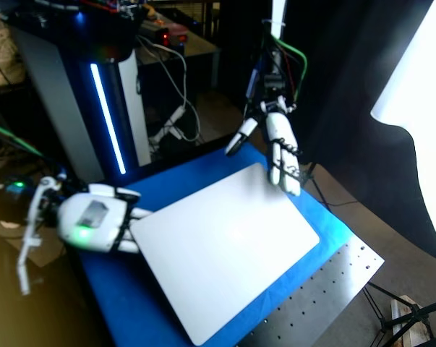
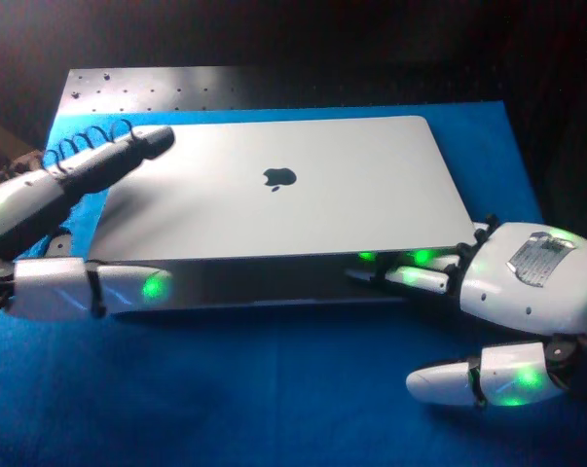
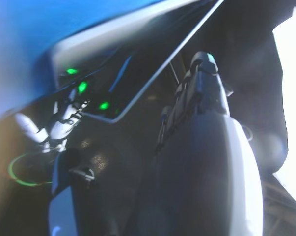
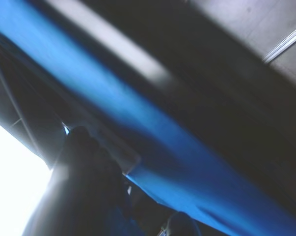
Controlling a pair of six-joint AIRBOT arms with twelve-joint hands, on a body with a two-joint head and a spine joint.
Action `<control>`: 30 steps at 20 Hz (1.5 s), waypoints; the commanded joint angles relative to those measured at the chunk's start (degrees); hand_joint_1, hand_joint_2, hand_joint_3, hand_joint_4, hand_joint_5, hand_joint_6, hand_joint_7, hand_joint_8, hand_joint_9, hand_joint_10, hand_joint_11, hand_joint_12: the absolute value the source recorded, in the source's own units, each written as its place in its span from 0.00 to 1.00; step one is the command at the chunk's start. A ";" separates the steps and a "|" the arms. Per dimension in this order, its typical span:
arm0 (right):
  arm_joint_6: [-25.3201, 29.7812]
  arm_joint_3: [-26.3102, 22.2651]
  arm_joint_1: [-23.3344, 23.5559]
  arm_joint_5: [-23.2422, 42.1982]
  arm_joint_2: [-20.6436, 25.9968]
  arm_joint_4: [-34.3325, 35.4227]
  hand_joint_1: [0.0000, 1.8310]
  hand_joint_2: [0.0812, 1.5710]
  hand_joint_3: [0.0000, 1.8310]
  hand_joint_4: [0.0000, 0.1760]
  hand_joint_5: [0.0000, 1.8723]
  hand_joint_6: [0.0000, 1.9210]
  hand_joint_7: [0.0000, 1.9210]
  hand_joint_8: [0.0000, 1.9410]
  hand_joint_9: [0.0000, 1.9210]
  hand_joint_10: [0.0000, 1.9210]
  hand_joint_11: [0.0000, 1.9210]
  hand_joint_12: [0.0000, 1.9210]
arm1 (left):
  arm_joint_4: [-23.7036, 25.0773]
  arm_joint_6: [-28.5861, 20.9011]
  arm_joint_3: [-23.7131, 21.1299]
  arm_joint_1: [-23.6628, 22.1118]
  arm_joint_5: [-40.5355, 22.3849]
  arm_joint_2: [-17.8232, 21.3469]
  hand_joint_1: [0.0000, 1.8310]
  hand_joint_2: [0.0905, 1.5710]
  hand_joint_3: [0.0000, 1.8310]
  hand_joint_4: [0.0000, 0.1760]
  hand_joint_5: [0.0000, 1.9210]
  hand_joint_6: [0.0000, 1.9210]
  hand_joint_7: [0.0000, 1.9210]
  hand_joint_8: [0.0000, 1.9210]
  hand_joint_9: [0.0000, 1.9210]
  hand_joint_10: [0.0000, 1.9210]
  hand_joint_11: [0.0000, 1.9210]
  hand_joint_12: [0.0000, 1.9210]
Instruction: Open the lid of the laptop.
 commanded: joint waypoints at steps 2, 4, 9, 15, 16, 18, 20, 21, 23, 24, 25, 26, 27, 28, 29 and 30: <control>0.79 0.75 0.94 6.64 -0.63 0.82 0.00 0.74 0.00 0.00 0.00 0.00 0.00 0.00 0.00 0.00 0.00 0.00 | 1.19 -0.28 1.06 -2.00 -3.50 -1.23 0.37 0.56 0.00 1.00 0.00 0.00 0.00 0.00 0.00 0.00 0.00 0.00; 0.88 1.11 1.03 6.18 -0.96 0.77 0.00 0.75 0.00 0.00 0.00 0.00 0.00 0.00 0.00 0.00 0.00 0.00 | 3.45 -0.28 2.52 -4.45 0.07 -2.88 0.36 0.56 0.00 1.00 0.00 0.00 0.00 0.00 0.00 0.00 0.00 0.00; 1.65 2.25 1.03 5.50 -1.79 1.15 0.00 0.77 0.01 0.00 0.00 0.00 0.00 0.00 0.00 0.00 0.00 0.00 | 7.15 -0.23 3.81 -6.59 4.89 -4.87 0.39 0.53 0.00 1.00 0.00 0.00 0.00 0.00 0.00 0.00 0.00 0.00; 1.87 2.64 1.02 4.99 -2.02 1.47 0.00 0.80 0.00 0.00 0.00 0.00 0.00 0.00 0.00 0.00 0.00 0.00 | 12.64 -0.07 6.38 -12.01 10.83 -7.80 0.47 0.49 0.00 1.00 0.00 0.00 0.00 0.00 0.00 0.00 0.00 0.00; 1.87 2.66 1.02 4.89 -2.07 1.47 0.00 0.81 0.01 0.00 0.00 0.00 0.00 0.00 0.00 0.00 0.00 0.00 | 13.26 0.40 6.48 -12.64 11.38 -8.03 0.47 0.49 0.00 1.00 0.00 0.00 0.00 0.00 0.00 0.00 0.00 0.00; 1.87 2.63 1.02 4.70 -2.11 1.46 0.00 0.81 0.01 0.00 0.00 0.00 0.00 0.00 0.00 0.00 0.00 0.00 | 14.05 2.00 6.38 -13.80 12.38 -8.21 0.47 0.50 0.00 1.00 0.00 0.00 0.00 0.00 0.00 0.00 0.00 0.00; 2.00 2.62 0.99 4.42 -2.14 1.39 0.00 0.82 0.01 0.00 0.00 0.00 0.00 0.00 0.00 0.00 0.00 0.00 | 14.73 3.24 6.38 -14.91 13.34 -8.19 0.50 0.54 0.01 1.00 0.00 0.00 0.00 0.00 0.00 0.00 0.00 0.00; 2.17 2.61 0.97 4.38 -2.14 1.37 0.00 0.82 0.01 0.00 0.00 0.00 0.00 0.00 0.00 0.00 0.00 0.00 | 15.00 4.40 6.40 -15.81 13.88 -8.14 0.50 0.55 0.01 1.00 0.00 0.00 0.00 0.00 0.00 0.00 0.00 0.00; 2.67 2.60 0.93 4.37 -2.15 1.35 0.00 0.81 0.00 0.00 0.00 0.00 0.00 0.00 0.00 0.00 0.00 0.00 | 16.14 6.70 6.35 -18.25 15.43 -7.99 0.49 0.56 0.01 1.00 0.00 0.00 0.00 0.00 0.00 0.00 0.00 0.00; 3.16 2.60 0.86 4.37 -2.15 1.06 0.00 0.81 0.00 0.00 0.00 0.00 0.00 0.00 0.00 0.00 0.00 0.00 | 16.95 7.30 6.33 -19.36 16.05 -7.90 0.50 0.55 0.00 1.00 0.00 0.00 0.00 0.00 0.00 0.00 0.00 0.00; 3.85 2.59 0.74 4.37 -2.16 0.45 0.00 0.80 0.00 0.00 0.00 0.00 0.00 0.00 0.00 0.00 0.00 0.00 | 18.01 7.34 6.50 -20.69 16.70 -7.87 0.51 0.55 0.00 1.00 0.00 0.00 0.00 0.00 0.00 0.00 0.00 0.00; 4.16 2.59 0.69 4.37 -2.23 0.07 0.00 0.79 0.00 0.00 0.00 0.00 0.00 0.00 0.00 0.00 0.00 0.00 | 18.17 7.35 6.64 -21.25 16.78 -7.86 0.51 0.54 0.00 1.00 0.00 0.00 0.00 0.00 0.00 0.00 0.00 0.00; 4.42 2.58 0.66 4.34 -2.32 -0.31 0.00 0.79 0.00 0.00 0.00 0.00 0.00 0.00 0.00 0.00 0.00 0.00 | 18.17 7.35 6.87 -21.88 16.72 -7.82 0.49 0.54 0.00 1.00 0.00 0.00 0.00 0.00 0.00 0.00 0.00 0.00; 4.58 2.57 0.65 4.27 -2.41 -0.58 0.00 0.79 0.00 0.00 0.00 0.00 0.00 0.00 0.00 0.00 0.00 0.00 | 18.16 7.35 7.15 -22.67 16.70 -7.72 0.49 0.55 0.00 1.00 0.00 0.00 0.00 0.00 0.00 0.00 0.00 0.00; 4.62 2.52 0.61 4.20 -2.44 -0.75 0.00 0.78 0.00 0.00 0.00 0.00 0.00 0.00 0.00 0.00 0.00 0.00 | 18.16 7.34 7.49 -23.49 16.73 -7.64 0.49 0.56 0.01 1.00 0.00 0.00 0.00 0.00 0.00 0.00 0.00 0.00; 4.64 2.48 0.56 4.14 -2.46 -0.86 0.00 0.78 0.00 0.00 0.00 0.00 0.00 0.00 0.00 0.00 0.00 0.00 | 18.16 7.34 7.79 -24.30 16.74 -7.55 0.51 0.56 0.00 1.00 0.00 0.00 0.00 0.00 0.00 0.00 0.00 0.00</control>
